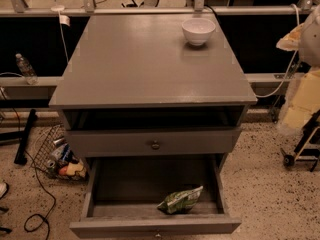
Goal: Pick green jalapeno chip bag from middle drawer and place on counter
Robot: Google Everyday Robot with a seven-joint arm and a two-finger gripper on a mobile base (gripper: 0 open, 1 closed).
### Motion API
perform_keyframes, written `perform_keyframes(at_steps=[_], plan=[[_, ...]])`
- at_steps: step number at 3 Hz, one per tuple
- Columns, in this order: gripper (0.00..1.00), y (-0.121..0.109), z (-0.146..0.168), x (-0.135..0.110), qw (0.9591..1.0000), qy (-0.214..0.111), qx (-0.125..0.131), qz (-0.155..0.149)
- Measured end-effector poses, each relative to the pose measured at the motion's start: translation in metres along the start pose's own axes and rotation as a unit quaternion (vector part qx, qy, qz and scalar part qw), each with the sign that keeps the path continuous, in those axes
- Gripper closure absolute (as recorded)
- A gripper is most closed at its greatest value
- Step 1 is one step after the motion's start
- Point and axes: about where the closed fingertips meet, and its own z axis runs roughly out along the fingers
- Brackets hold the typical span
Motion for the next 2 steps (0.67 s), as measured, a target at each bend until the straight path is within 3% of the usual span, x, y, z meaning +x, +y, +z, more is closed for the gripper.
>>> perform_keyframes(at_steps=[1, 2], plan=[[0.00, 0.000, 0.000, -0.001, 1.0000, -0.002, 0.001, -0.001], [0.00, 0.010, 0.026, -0.008, 0.9997, -0.018, -0.017, 0.002]])
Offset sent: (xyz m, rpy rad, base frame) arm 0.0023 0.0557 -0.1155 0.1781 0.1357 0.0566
